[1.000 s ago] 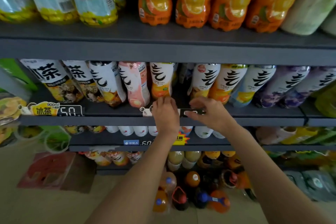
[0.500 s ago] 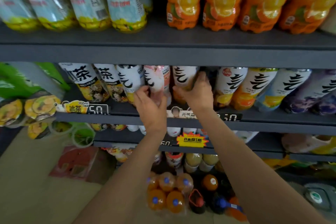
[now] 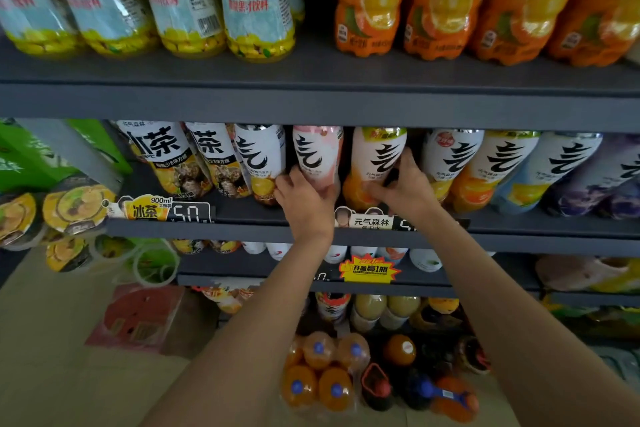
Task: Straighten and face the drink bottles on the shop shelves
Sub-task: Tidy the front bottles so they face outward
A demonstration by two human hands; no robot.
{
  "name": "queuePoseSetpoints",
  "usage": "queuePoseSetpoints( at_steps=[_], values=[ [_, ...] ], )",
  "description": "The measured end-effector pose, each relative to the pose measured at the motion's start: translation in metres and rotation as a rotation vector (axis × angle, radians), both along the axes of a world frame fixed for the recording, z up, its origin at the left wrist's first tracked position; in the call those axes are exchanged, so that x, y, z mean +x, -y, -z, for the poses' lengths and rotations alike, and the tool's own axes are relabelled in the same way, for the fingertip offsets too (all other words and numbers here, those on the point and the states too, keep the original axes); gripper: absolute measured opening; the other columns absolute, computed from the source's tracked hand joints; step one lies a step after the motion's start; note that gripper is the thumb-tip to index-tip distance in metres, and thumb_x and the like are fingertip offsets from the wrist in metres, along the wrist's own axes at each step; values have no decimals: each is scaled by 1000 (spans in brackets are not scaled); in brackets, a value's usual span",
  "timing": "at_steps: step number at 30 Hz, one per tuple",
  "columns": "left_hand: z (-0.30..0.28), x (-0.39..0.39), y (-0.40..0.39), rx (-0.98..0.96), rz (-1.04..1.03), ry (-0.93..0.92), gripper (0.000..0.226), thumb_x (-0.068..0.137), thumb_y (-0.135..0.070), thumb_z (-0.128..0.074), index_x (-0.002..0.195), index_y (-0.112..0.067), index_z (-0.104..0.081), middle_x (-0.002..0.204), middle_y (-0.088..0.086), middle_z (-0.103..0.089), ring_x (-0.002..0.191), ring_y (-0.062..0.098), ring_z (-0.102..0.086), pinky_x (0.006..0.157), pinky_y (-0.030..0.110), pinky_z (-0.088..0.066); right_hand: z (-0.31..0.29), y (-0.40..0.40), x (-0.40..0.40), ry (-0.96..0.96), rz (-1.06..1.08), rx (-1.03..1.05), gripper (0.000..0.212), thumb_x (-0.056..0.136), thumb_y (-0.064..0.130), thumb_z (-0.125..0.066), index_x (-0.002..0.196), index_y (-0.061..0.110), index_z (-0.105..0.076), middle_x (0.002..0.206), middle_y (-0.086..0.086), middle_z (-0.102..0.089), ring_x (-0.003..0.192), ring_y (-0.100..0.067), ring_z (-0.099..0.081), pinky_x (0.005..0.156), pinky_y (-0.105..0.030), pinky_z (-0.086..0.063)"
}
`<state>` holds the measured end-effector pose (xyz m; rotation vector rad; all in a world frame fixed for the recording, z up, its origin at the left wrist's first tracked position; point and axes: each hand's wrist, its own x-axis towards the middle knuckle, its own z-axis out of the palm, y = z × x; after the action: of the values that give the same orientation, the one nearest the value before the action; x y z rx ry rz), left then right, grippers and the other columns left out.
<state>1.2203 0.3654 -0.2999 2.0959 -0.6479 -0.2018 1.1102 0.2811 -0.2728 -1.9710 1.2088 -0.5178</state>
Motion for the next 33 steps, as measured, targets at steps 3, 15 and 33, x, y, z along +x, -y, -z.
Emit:
queuePoseSetpoints(
  at_steps=[3, 15, 33],
  values=[
    [-1, -3, 2, 21, 1, -29, 60, 81, -24, -70, 129, -1, -43, 133, 18, -35, 122, 34, -31, 100, 34, -29, 10, -9, 10, 20, 75, -36, 76, 69, 26, -81, 129, 5, -37, 128, -12, -51, 116, -28, -51, 89, -36, -46],
    [-2, -5, 2, 2, -43, -81, 64, 74, -26, -76, 123, -4, -40, 133, 13, -42, 121, 33, -35, 97, 39, -33, 13, -18, 12, -88, 188, -119, 67, 68, 30, -81, 120, 3, -48, 121, -13, -57, 112, -30, -55, 90, -45, -48],
    [0, 33, -51, -251, -178, 96, 29, 83, -6, -64, 106, 5, -48, 110, 20, -48, 101, 34, -49, 86, 42, -44, 1, -82, 28, 193, 148, -366, 24, 82, 21, -70, 95, 3, -60, 96, -9, -60, 80, -24, -59, 67, -36, -48]
  ],
)
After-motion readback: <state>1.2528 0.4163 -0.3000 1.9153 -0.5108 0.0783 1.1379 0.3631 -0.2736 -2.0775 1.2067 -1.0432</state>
